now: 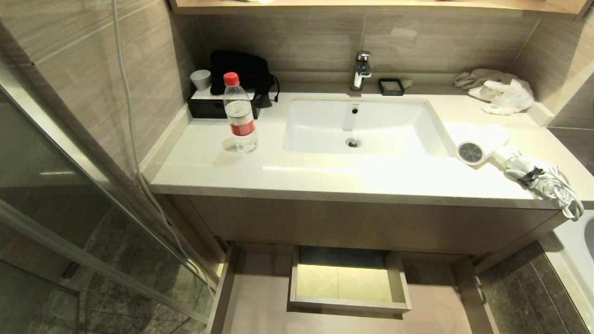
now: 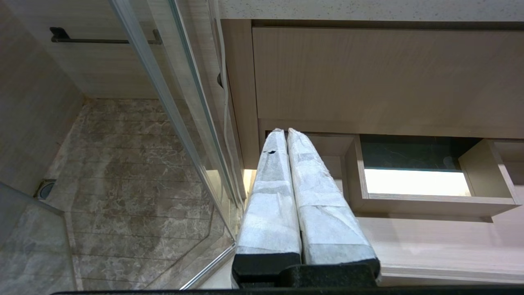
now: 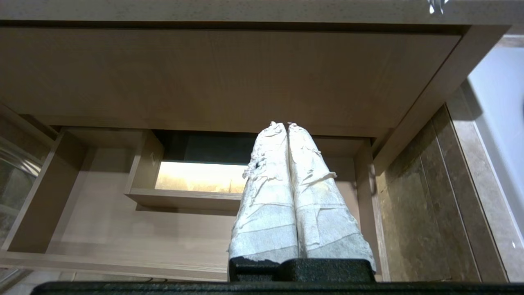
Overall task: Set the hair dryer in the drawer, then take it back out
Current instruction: Pick up the hairdryer
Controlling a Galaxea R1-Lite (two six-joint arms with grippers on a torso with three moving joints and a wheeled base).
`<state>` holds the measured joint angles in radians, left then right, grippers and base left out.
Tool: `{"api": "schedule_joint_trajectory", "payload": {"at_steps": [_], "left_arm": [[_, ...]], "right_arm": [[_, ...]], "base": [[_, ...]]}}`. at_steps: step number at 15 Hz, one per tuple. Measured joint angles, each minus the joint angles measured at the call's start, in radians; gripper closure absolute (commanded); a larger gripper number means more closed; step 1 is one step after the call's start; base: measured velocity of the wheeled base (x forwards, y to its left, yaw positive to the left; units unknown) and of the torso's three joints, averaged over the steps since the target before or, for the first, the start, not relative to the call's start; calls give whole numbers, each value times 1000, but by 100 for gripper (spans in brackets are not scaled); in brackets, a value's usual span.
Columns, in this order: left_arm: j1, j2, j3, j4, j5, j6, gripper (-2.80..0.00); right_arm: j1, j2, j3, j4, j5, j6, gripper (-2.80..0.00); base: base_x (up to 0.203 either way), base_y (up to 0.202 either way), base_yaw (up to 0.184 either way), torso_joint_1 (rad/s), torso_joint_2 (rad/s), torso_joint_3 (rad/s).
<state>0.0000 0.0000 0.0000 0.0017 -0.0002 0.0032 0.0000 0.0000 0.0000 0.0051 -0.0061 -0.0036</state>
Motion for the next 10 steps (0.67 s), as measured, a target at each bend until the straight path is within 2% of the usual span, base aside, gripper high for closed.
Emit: {"api": "schedule_joint_trajectory", "payload": {"at_steps": [4,10], "left_arm": [[0,0,0,0,0,0,0],[0,0,0,0,0,0,0]], "right_arm": [[0,0,0,-1,2,0,0],[0,0,0,-4,-2,-1,0]], "base": [[0,0,0,30,-13,12],[0,0,0,289,-132,146]]}}
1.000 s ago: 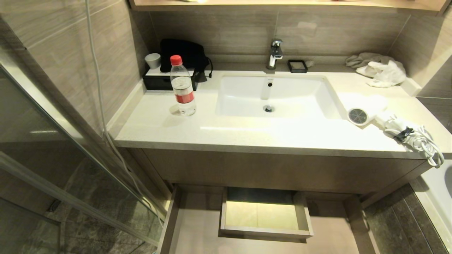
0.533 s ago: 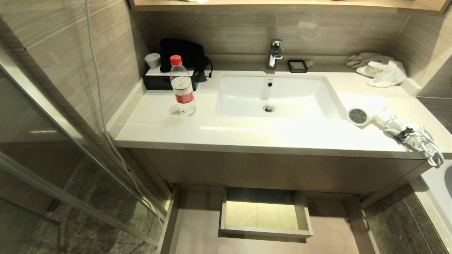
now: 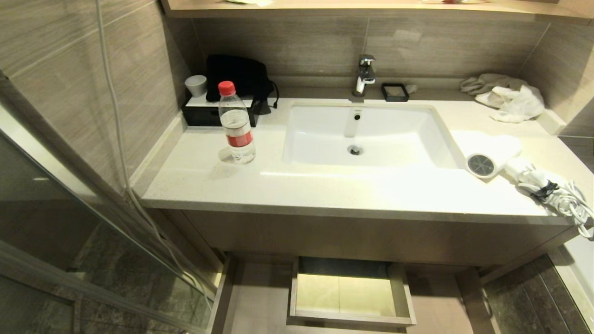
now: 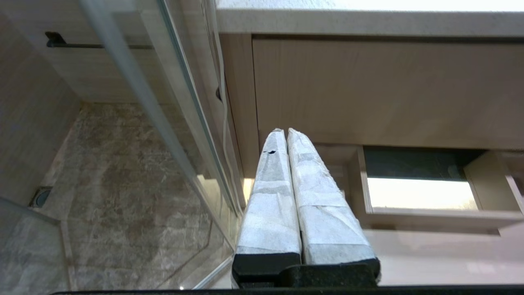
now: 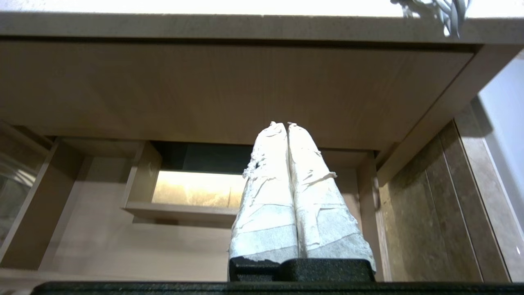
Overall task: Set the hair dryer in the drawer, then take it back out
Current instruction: Pick up the hairdryer
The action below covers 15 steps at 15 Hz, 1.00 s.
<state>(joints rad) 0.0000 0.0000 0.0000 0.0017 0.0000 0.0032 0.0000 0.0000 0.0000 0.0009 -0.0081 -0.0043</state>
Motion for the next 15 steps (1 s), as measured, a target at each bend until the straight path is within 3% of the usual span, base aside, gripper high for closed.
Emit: {"api": "schedule_joint_trajectory", "payload": {"at_steps": [11,15], "left_arm": [[0,0,0,0,0,0,0],[0,0,0,0,0,0,0]], "right_arm": [[0,0,0,0,3,0,0],[0,0,0,1,1,4,0]], "base": [[0,0,0,378,-280,98],[0,0,0,150,-138,14]]}}
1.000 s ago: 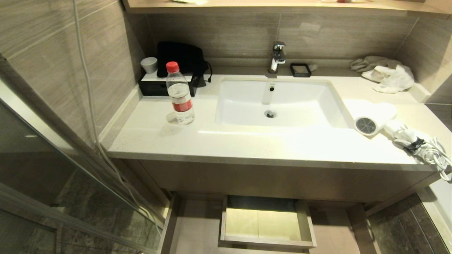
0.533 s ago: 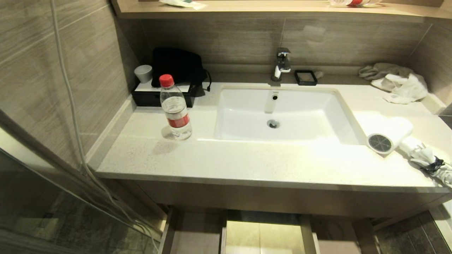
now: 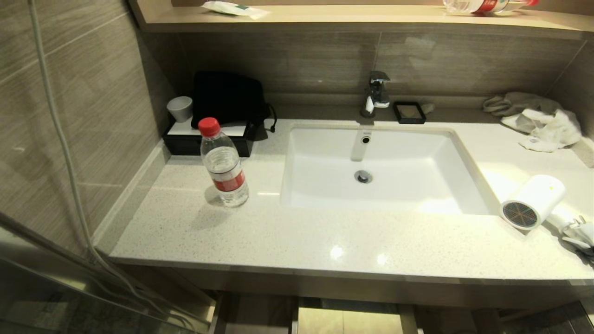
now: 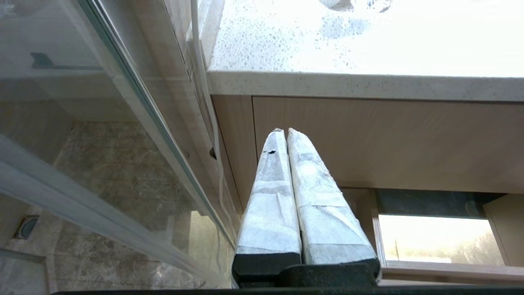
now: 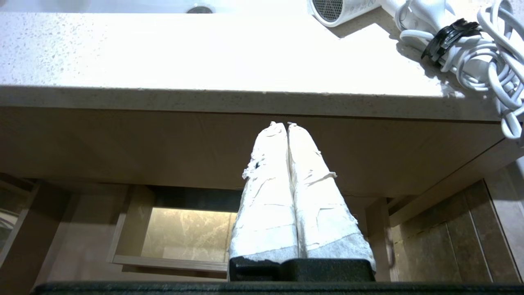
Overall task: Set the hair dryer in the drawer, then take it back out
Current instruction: Pick up the hairdryer
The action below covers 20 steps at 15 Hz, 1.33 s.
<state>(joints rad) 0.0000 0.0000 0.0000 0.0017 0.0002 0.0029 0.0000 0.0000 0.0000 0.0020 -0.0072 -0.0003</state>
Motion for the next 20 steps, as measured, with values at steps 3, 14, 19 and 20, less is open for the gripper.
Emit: {"api": "schedule_joint_trajectory", "payload": {"at_steps": [3,14,19,20], "left_arm": [[0,0,0,0,0,0,0],[0,0,0,0,0,0,0],[0,0,0,0,0,0,0],[0,0,0,0,0,0,0]], "right_arm": [[0,0,0,0,4,-10,0],[1,415,-973,500,21,-23,0],[-3,791,-1337,1102,-35,-83,0],[-11,846,-1350,1146,-39,-92,0]], "base": [[0,0,0,9,-9,2],[0,0,0,0,0,0],[0,0,0,0,0,0],[0,0,0,0,0,0]]}}
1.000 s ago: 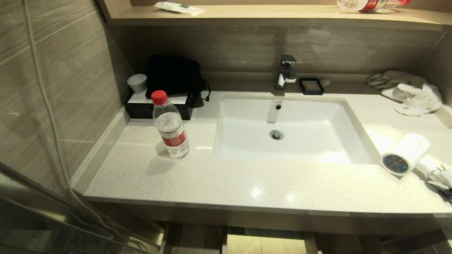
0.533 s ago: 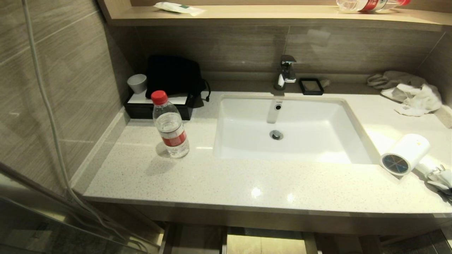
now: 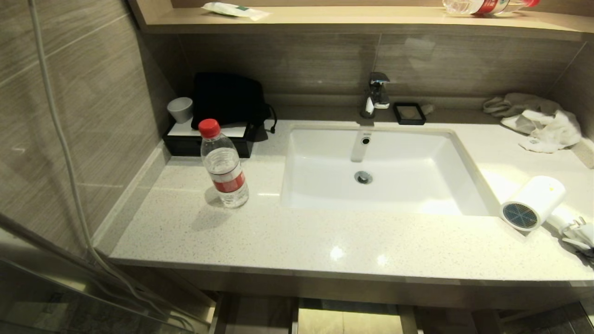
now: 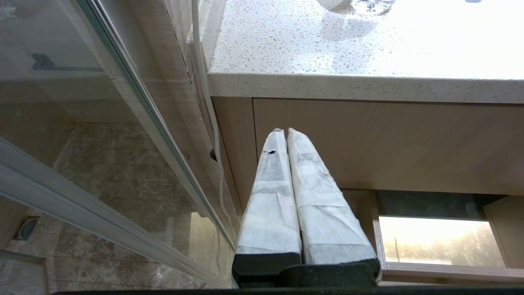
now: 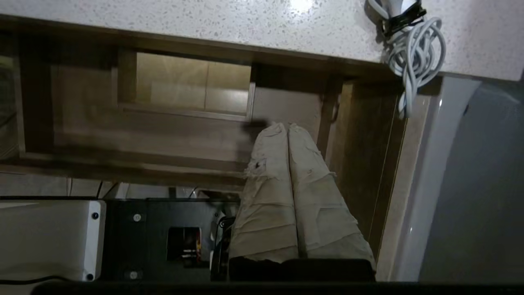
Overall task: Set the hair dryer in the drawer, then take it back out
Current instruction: Pick up the hairdryer
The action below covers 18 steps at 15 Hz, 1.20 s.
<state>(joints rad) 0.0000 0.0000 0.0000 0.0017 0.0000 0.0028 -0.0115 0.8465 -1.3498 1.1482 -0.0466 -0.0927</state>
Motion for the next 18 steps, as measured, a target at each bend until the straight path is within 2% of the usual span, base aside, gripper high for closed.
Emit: {"api": "schedule_joint_trajectory", "payload": {"at_steps": [2,4,6,9,13,14,15,18], "left_arm": [[0,0,0,0,0,1,0],[0,0,0,0,0,0,0],[0,0,0,0,0,0,0],[0,0,0,0,0,0,0],[0,0,0,0,0,0,0],[0,0,0,0,0,0,0],[0,0,0,0,0,0,0],[0,0,0,0,0,1,0]], "right_arm": [[-28,88,-4,1,0,-20,0],[-96,167,-8,-15,-5,-72,0],[-214,252,-22,-52,-13,-202,0],[-346,372,-22,-139,-21,-369,0],[-393,506,11,-307,-20,-422,0],[-396,538,16,-339,-21,-431,-207],[-396,564,20,-354,-20,-436,-280],[-397,630,31,-395,-18,-497,-280]], "base": [[0,0,0,0,0,0],[0,0,0,0,0,0],[0,0,0,0,0,0],[0,0,0,0,0,0],[0,0,0,0,0,0],[0,0,0,0,0,0],[0,0,0,0,0,0],[0,0,0,0,0,0]]}}
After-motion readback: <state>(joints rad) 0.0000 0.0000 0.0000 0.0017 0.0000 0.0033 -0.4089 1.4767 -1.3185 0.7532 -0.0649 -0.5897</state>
